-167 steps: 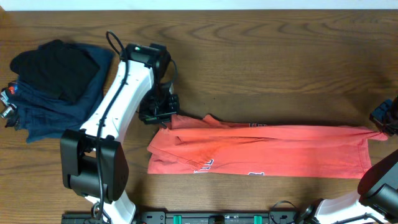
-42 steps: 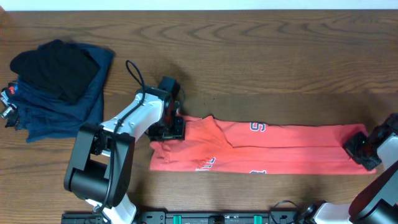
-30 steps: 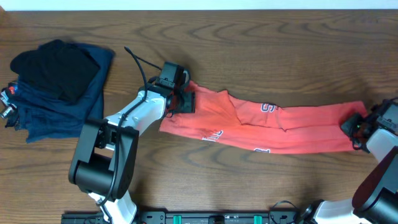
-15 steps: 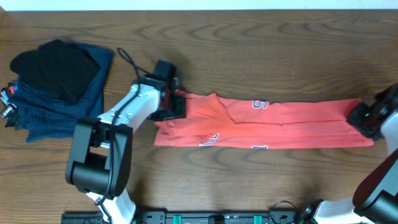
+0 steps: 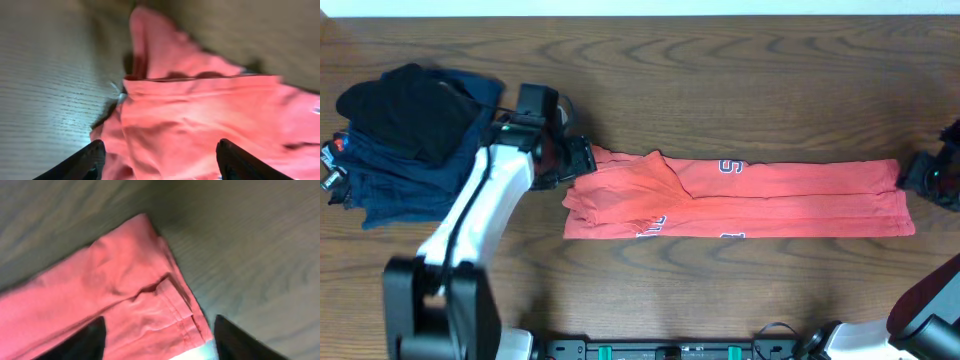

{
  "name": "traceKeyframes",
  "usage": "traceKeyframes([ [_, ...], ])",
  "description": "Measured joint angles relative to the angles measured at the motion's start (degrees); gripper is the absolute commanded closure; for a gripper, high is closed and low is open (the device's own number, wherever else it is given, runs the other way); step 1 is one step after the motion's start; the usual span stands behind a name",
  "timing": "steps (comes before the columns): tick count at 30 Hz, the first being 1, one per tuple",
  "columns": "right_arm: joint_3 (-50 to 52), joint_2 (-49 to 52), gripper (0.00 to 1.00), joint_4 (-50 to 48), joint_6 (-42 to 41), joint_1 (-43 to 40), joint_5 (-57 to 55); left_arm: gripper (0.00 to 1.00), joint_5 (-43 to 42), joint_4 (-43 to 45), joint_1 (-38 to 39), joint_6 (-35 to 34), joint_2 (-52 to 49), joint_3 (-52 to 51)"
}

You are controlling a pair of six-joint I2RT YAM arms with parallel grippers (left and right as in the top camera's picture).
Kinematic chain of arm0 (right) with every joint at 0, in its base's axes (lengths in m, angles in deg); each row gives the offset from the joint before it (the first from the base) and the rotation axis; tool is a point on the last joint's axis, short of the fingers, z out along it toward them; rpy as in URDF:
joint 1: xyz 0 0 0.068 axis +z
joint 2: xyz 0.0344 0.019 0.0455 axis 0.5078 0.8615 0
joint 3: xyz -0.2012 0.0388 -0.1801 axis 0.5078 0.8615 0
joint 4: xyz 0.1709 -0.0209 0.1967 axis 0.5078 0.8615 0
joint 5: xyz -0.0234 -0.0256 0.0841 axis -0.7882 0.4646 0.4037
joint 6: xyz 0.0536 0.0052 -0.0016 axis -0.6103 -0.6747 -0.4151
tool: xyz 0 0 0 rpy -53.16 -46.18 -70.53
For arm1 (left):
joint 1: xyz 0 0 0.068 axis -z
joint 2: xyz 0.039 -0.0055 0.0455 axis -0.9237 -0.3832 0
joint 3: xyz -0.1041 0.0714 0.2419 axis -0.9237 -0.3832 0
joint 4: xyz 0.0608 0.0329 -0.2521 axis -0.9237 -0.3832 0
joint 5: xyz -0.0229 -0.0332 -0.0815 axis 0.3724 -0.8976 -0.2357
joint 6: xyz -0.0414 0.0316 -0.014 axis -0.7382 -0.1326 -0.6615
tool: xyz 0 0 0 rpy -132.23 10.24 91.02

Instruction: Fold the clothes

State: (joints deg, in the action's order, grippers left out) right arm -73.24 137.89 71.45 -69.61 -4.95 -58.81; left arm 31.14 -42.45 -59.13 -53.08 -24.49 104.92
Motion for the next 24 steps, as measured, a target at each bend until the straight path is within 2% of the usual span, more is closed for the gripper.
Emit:
traceKeyframes([
  [4,0.48,2.34,0.28,0.24,7.76,0.0,0.96,0.26,-0.26,-2.78,0.0,-0.13,6.32,0.0],
  [10,0.63,6.05,0.3,-0.15,16.72,-0.07,1.33,0.26,-0.26,-6.43,0.0,-0.15,8.02,0.0],
  [18,0.7,13.2,0.3,-2.93,21.03,-1.25,-0.09,0.26,-0.24,-6.67,0.0,-0.15,8.02,0.0],
  [21,0.57,14.91,0.34,-3.41,21.4,-1.66,0.02,0.26,-0.22,-6.64,0.0,-0.15,8.02,0.0],
  [24,0.55,15.1,0.47,-3.39,21.7,-1.92,0.98,0.26,-0.24,-6.67,0.0,-0.15,8.02,0.0],
])
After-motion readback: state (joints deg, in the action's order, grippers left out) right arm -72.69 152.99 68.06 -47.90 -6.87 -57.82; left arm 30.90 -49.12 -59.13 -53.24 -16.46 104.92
